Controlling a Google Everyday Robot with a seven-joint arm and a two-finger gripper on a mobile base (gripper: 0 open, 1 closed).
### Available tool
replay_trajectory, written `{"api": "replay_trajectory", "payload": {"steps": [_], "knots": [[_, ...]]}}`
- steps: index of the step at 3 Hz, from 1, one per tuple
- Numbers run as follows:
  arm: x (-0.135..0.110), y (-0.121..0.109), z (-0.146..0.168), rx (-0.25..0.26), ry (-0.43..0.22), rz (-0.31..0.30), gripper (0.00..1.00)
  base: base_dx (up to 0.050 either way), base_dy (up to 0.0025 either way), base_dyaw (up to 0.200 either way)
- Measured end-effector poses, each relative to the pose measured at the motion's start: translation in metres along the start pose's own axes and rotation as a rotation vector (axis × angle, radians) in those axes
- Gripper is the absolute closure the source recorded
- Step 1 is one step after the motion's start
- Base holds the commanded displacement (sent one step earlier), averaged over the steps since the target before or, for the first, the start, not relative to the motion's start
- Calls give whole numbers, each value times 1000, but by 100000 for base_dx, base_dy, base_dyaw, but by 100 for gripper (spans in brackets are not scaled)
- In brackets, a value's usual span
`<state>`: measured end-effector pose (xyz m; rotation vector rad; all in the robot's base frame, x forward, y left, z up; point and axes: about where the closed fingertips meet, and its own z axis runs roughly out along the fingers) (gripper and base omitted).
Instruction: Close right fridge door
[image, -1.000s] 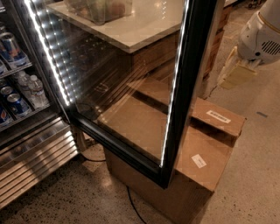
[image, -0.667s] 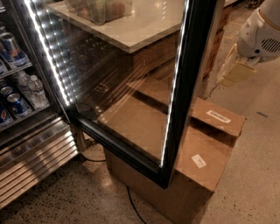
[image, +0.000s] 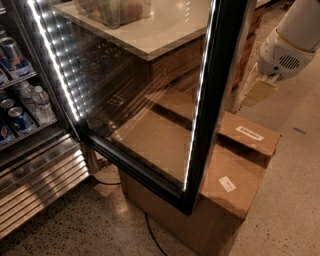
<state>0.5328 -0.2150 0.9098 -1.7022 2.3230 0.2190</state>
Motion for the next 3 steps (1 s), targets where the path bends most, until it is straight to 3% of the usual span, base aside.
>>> {"api": "replay_trajectory", "payload": {"steps": [3], "knots": [[0, 0, 0, 0, 0, 0, 100, -5, 9, 19086]]}}
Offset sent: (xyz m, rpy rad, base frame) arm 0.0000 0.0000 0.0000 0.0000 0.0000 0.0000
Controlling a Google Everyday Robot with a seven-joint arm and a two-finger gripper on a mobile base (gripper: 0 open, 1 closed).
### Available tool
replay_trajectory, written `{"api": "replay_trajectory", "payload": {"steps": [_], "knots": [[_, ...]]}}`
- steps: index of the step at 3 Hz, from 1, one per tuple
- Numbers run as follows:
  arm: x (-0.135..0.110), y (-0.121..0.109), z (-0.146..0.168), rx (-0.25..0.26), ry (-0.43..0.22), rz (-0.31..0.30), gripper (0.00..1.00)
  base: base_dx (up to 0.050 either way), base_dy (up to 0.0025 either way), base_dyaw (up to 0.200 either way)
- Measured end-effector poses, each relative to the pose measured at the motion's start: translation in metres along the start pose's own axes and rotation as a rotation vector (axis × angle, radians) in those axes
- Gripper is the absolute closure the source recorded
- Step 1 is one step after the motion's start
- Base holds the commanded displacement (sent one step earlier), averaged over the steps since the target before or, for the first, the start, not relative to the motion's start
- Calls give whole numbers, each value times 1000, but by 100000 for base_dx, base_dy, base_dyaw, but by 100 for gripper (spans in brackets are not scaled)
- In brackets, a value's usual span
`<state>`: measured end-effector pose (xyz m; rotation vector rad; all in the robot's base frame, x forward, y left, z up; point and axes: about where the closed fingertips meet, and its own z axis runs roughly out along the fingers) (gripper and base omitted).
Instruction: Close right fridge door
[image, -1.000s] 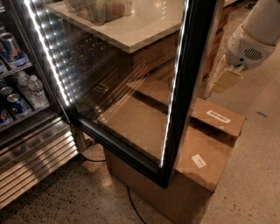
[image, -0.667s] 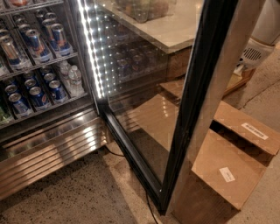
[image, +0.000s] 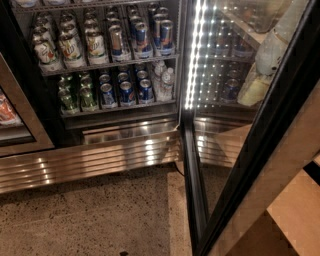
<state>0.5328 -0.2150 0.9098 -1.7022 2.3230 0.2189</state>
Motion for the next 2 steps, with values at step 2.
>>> {"api": "replay_trajectory", "payload": {"steps": [2], "knots": [[0, 0, 0, 0, 0, 0, 100, -5, 8, 18918]]}}
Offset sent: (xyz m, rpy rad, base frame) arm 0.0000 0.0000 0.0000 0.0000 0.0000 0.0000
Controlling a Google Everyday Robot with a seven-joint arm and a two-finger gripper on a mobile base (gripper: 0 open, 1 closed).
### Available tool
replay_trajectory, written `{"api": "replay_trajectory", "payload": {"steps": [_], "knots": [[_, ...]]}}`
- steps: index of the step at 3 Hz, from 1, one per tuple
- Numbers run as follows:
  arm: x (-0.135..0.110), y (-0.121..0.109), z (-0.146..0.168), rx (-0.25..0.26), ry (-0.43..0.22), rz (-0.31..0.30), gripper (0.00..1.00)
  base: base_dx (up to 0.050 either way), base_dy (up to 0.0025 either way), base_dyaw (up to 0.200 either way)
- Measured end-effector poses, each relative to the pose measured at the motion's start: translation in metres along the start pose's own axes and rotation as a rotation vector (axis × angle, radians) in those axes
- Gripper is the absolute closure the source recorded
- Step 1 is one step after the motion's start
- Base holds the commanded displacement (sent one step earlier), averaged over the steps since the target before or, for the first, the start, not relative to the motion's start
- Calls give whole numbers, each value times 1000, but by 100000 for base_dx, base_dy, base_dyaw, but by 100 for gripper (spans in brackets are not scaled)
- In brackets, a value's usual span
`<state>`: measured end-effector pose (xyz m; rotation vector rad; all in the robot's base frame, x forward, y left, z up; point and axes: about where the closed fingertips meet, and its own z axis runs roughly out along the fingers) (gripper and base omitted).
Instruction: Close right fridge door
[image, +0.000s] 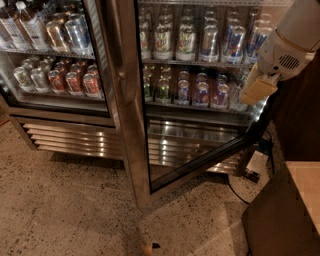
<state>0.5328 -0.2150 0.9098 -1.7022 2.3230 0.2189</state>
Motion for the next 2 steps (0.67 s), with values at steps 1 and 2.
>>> {"api": "replay_trajectory", "payload": {"steps": [1, 2], "knots": [[0, 0, 0, 0, 0, 0, 100, -21, 33, 18635], [0, 0, 0, 0, 0, 0, 100, 4888, 7, -182]]}}
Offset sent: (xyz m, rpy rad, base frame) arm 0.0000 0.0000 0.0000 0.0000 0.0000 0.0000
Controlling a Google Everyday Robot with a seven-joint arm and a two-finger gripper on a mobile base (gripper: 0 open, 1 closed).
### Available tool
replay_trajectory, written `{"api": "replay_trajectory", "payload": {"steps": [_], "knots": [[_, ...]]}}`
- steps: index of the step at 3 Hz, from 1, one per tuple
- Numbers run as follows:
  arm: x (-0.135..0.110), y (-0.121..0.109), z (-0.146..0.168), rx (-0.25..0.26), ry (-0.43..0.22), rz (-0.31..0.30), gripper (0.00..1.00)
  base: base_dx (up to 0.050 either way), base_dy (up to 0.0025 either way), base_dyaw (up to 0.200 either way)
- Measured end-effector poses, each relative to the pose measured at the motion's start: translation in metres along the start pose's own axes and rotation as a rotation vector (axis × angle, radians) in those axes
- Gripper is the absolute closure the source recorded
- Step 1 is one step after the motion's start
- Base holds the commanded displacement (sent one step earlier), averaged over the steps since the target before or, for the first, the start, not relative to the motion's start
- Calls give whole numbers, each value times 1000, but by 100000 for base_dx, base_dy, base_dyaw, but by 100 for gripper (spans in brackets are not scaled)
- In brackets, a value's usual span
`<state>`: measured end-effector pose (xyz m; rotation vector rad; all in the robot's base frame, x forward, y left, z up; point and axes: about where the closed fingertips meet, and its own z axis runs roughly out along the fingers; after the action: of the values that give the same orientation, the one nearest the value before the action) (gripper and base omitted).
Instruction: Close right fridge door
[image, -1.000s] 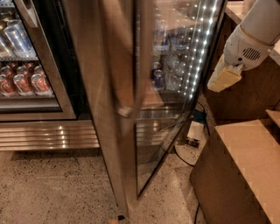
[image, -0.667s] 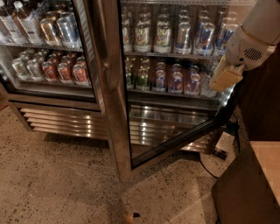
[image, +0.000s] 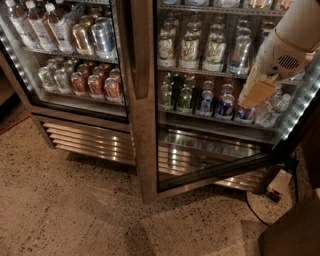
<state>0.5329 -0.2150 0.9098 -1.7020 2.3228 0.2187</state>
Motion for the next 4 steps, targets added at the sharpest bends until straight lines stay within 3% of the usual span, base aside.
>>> {"api": "replay_trajectory", "payload": {"steps": [4], "knots": [[0, 0, 0, 0, 0, 0, 100, 4876, 0, -4]]}}
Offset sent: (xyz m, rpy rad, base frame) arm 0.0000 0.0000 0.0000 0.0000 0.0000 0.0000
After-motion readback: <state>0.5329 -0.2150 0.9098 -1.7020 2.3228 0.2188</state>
